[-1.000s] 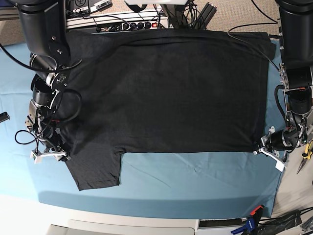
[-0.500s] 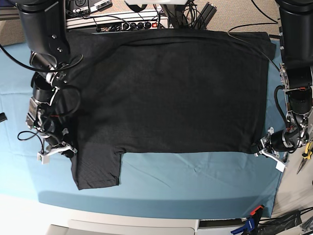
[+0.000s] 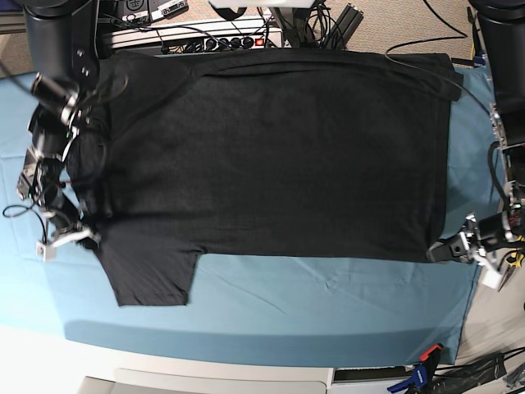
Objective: Fold the T-shirt properly
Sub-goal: 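Lift the hem with both grippers and fold it toward the collar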
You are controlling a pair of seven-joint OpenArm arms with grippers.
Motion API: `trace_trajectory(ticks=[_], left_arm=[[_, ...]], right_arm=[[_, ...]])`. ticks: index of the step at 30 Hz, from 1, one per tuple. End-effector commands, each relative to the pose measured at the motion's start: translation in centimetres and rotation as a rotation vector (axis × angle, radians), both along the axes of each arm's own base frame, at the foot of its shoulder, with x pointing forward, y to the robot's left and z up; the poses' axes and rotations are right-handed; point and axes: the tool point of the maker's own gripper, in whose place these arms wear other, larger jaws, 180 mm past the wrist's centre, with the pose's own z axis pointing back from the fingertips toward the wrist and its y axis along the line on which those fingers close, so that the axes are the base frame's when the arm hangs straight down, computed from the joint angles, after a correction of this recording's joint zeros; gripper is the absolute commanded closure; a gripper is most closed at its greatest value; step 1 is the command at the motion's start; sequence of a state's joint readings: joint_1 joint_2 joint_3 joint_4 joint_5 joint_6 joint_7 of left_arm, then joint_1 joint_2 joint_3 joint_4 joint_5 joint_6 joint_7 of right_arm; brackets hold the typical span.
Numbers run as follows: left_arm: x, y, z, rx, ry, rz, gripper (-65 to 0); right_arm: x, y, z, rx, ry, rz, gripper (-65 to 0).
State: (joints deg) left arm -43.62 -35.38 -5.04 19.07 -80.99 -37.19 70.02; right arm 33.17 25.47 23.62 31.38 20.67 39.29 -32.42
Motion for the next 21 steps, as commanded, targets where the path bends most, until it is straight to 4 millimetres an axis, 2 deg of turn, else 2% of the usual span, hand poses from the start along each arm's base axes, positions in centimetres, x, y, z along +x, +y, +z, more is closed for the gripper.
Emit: trace_trajectory(ticks=[1, 8, 12, 16, 21], left_arm=[[0.9, 1.0, 2.4, -0.013, -0.061, 0.013, 0.0], [-2.9, 2.1, -0.5, 0.008, 0.047, -0.032, 0.0], [-4.6, 2.6, -1.4, 0.048, 0.064, -0.077, 0.0], [-5.6, 3.5, -1.6, 0.085, 0.073, -0.085, 0.0], [-6.6, 5.1, -1.5, 0.135, 0.075, -0.086, 0.0]], right_arm=[[1.2, -0.7, 3.1, -0.015, -0.089, 0.003, 0.0], [-1.7, 2.2, 5.8, -0.052, -0.118, 0.147, 0.0], [-3.6, 3.7, 6.5, -0.091, -0.093, 0.229, 0.0], [-5.4, 4.3, 5.7, -0.122, -0.057, 0.263, 0.0], [-7.5, 3.1, 4.0, -0.144, 0.005, 0.26, 0.0]])
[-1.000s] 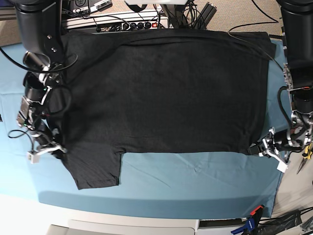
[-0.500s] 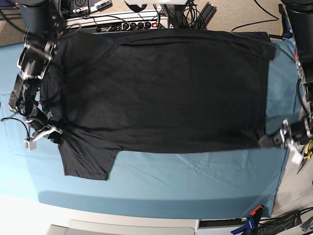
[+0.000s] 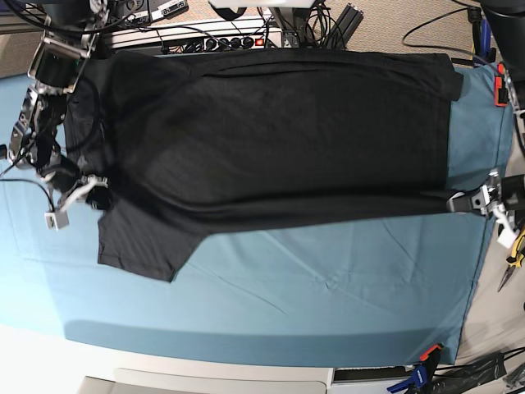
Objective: Fold the T-shirt properly
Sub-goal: 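Lift the hem with both grippers and fold it toward the collar, then lower the folded hem onto the shirt body with both grippers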
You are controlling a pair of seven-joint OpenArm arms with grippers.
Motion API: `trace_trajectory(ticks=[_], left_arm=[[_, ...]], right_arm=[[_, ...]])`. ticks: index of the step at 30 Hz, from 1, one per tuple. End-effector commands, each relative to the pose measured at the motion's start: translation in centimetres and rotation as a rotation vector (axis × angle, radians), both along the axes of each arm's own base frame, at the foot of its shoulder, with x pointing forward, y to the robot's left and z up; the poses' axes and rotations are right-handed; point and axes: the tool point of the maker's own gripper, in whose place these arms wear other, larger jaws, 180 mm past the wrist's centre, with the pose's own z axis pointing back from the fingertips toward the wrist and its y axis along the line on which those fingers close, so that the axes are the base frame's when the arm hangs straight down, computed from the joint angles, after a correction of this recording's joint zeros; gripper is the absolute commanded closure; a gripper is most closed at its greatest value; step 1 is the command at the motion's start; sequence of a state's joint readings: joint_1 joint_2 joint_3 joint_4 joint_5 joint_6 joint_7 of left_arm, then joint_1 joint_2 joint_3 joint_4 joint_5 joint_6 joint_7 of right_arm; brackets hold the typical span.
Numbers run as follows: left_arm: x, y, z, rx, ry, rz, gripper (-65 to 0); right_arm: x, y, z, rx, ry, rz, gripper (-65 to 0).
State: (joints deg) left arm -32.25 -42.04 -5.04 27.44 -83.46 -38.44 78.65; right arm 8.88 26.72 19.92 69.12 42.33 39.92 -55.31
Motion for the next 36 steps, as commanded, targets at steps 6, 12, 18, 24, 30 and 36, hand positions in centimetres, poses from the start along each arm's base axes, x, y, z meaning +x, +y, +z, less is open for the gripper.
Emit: trace_trajectory(ticks=[6, 12, 18, 24, 30, 36], left_arm=[[-0.2, 1.6, 1.0, 0.021, -0.024, 0.02, 0.0], [-1.6, 1.6, -0.3, 0.023, 0.014, 0.017, 0.0], [-2.3, 1.6, -0.7, 0.027, 0.037, 0.0, 0.0], [-2.4, 2.1, -0.4, 0.038, 0.035, 0.003, 0.0], [-2.5, 2.7, -0.2, 0.048, 0.036, 0.008, 0.0], [-3.4, 3.2, -0.8, 0.052, 0.068, 0.023, 0.0]], right_arm=[[0.6, -4.2, 3.3, -0.121, -0.057, -0.024, 0.0], [0.0, -5.6, 3.4, -0.168, -0.022, -0.025, 0.0], [-1.7, -5.6, 1.6, -0.17, 0.042, -0.018, 0.0], [-3.4, -5.6, 0.0, -0.171, 0.091, -0.014, 0.0], [-3.6, -5.6, -0.1, -0.171, 0.095, -0.014, 0.0], [-3.6, -5.7, -0.2, -0.18, 0.1, -0.014, 0.0]])
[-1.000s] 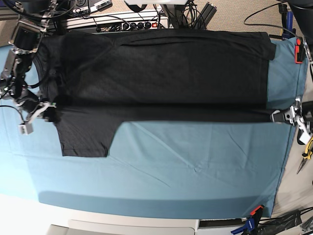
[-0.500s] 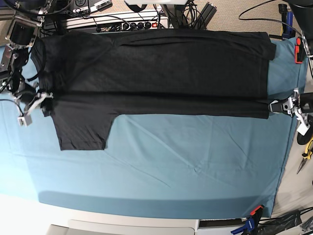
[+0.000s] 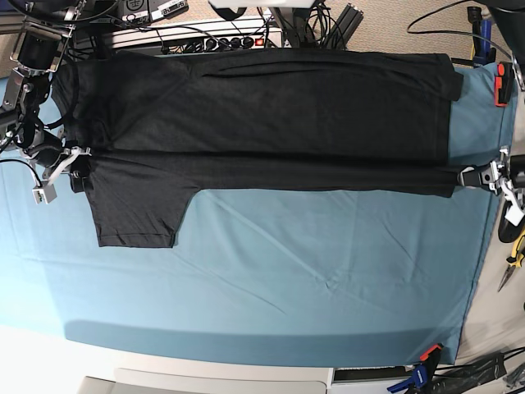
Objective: Fold the T-shirt properly
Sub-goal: 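Lower the folded hem onto the shirt body with both grippers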
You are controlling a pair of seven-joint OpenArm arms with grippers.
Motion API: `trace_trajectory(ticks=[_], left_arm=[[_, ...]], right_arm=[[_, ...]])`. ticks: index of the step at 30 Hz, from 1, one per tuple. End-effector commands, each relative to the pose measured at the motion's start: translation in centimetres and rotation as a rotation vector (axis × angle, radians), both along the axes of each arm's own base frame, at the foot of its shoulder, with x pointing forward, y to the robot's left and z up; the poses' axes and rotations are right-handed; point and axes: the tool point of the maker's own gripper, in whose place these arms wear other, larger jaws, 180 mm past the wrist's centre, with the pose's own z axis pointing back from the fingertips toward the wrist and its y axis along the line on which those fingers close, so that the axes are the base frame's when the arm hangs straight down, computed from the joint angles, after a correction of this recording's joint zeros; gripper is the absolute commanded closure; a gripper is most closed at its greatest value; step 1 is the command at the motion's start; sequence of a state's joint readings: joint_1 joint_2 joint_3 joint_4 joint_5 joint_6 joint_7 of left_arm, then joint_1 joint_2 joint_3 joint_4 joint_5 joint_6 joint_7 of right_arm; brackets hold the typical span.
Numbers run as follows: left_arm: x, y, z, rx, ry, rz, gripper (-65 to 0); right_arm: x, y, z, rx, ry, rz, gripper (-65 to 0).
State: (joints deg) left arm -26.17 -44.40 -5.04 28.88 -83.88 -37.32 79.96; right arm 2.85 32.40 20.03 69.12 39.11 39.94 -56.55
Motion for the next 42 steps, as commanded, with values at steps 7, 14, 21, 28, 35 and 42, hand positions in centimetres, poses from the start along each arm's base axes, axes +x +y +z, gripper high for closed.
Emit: trace_trajectory(ticks=[7, 14, 21, 28, 35, 42], left_arm=[[-0.9, 1.5, 0.3, 0.019, 0.005, 0.021, 0.0], [-0.9, 0.9, 0.6, 0.039, -0.007, -0.018, 0.0], [-0.8, -0.2, 1.4, 0.073, -0.055, -0.095, 0.0], [-1.1, 0.4, 1.5, 0.09, -0.05, -0.097, 0.0], [-1.3, 1.6, 2.0, 0.116, -0.047, -0.086, 0.0], [-1.3, 1.4, 1.9, 0.112, -0.047, -0.088, 0.0]], right_arm=[[0.9, -1.1, 1.9, -0.031, -0.048, -0.002, 0.0], [0.6, -1.2, 1.6, -0.035, -0.022, 0.002, 0.0], [0.2, -1.2, 1.4, -0.039, 0.002, 0.004, 0.0], [-0.3, -1.9, 1.4, -0.06, 0.036, 0.007, 0.0], [-0.2, -3.6, 2.7, -0.106, 0.025, 0.002, 0.0], [-0.2, -3.6, 2.7, -0.106, 0.027, 0.002, 0.0]])
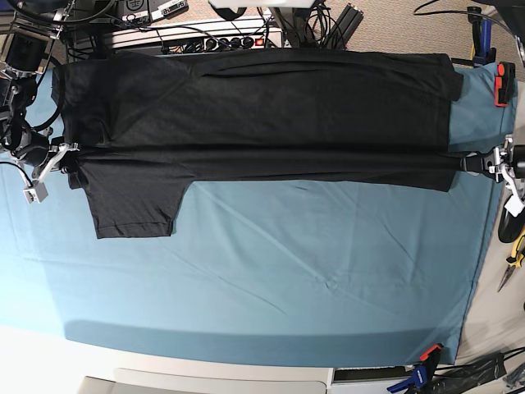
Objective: Fold the T-shirt properly
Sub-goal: 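Lower the folded hem onto the shirt body with both grippers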
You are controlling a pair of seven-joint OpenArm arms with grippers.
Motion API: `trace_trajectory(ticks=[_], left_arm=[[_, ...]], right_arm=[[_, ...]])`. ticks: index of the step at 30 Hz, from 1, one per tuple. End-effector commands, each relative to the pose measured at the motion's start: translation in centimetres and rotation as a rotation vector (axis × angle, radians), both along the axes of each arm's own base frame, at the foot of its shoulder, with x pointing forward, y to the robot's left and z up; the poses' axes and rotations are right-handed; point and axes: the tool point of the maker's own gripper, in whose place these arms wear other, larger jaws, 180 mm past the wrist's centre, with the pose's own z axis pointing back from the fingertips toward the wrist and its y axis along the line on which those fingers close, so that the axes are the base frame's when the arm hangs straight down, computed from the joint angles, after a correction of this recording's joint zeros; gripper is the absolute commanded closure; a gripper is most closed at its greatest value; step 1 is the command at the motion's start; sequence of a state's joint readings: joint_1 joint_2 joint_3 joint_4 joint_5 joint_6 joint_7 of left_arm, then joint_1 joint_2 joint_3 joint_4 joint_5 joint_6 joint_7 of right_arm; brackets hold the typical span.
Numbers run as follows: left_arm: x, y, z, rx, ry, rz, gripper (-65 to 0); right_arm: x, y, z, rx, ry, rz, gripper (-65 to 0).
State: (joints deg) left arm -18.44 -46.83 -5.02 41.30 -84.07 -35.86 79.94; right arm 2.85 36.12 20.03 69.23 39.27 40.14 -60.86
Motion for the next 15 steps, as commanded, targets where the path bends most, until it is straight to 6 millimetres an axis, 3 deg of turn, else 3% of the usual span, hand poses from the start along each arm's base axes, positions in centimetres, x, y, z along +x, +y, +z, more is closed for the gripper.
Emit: trace_trajectory(ticks=[1, 15], left_arm=[[0.9, 1.2, 1.6, 0.019, -0.04, 0.01, 0.0], [-1.8, 1.3, -0.4, 0.021, 0.03, 0.008, 0.0]], right_arm=[[0.9, -1.1, 1.8, -0.029, -0.044, -0.004, 0.0], [0.3, -1.1, 1.4, -0.035, -0.003, -0.002, 0.0]])
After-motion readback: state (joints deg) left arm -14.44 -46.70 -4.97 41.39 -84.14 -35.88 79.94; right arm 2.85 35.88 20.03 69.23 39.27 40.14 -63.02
